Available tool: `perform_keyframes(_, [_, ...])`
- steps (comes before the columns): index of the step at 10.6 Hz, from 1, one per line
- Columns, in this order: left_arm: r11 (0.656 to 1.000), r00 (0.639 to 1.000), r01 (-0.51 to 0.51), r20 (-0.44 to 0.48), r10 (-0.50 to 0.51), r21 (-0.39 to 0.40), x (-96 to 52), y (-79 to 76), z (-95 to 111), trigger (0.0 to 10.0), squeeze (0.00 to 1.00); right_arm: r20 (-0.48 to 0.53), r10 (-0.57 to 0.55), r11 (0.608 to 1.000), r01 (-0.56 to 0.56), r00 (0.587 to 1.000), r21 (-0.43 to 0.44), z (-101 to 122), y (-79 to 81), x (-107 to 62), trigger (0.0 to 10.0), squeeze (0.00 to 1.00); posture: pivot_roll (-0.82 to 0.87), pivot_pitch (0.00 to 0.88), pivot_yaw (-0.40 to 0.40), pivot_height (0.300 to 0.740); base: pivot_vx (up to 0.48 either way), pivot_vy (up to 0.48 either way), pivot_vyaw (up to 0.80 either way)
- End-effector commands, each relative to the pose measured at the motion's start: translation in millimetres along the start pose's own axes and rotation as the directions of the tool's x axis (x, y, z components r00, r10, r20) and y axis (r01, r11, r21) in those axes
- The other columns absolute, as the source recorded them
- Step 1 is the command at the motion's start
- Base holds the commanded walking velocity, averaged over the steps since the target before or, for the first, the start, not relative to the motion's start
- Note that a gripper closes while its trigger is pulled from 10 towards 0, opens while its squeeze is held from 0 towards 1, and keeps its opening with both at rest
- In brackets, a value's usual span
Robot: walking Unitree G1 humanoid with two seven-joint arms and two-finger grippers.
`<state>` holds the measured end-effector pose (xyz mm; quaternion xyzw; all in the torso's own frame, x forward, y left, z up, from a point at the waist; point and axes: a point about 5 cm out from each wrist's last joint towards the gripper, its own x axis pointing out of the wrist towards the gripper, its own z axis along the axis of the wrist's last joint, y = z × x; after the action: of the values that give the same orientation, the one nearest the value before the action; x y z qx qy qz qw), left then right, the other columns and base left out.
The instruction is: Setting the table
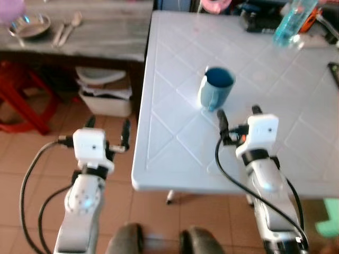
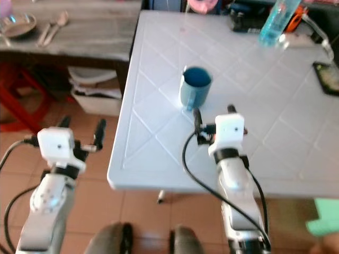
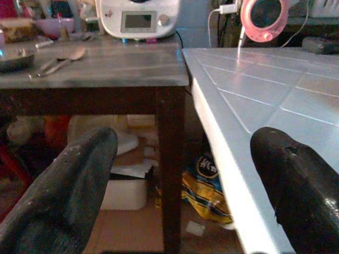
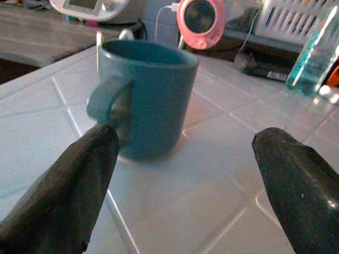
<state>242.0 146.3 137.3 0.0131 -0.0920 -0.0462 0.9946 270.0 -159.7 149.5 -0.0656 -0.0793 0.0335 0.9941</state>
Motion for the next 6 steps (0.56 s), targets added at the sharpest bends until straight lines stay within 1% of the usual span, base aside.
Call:
perform_keyframes(1, [1.000, 1.000, 0.008, -0.006, -0.008, 0.005, -3.0, -0.7, -0.8, 10.0, 0.00, -0.019, 0.014, 1.000, -0.014, 1.000, 0.013, -3.5, 0.2, -2.0, 10.0, 0.00, 0.02, 0.189, -0.030, 0.740, 0.000, 0.000, 0.00])
perform_keyframes(2, [1.000, 1.000, 0.009, -0.009, -0.009, 0.006, -4.2, 0.0, -1.3, 10.0, 0.00, -0.029, 0.057, 0.998, -0.056, 0.998, 0.041, -6.0, 6.5, -1.0, 10.0, 0.00, 0.02, 0.191, -0.032, 0.740, 0.000, 0.000, 0.00])
perform_keyframes(3, [1.000, 1.000, 0.012, -0.011, -0.012, 0.006, -4.3, -0.2, -1.3, 10.0, 0.00, -0.025, 0.079, 0.996, -0.078, 0.997, 0.040, -6.5, 10.9, 2.1, 10.0, 0.00, 0.03, 0.193, -0.033, 0.740, 0.000, 0.000, 0.00])
perform_keyframes(6, [1.000, 1.000, 0.020, -0.016, -0.020, 0.003, -6.2, -1.2, -1.3, 10.0, 0.00, -0.023, 0.075, 0.996, -0.073, 0.997, 0.057, -4.4, 13.0, 17.0, 10.0, 0.00, 0.04, 0.206, -0.030, 0.740, 0.000, 0.000, 0.00])
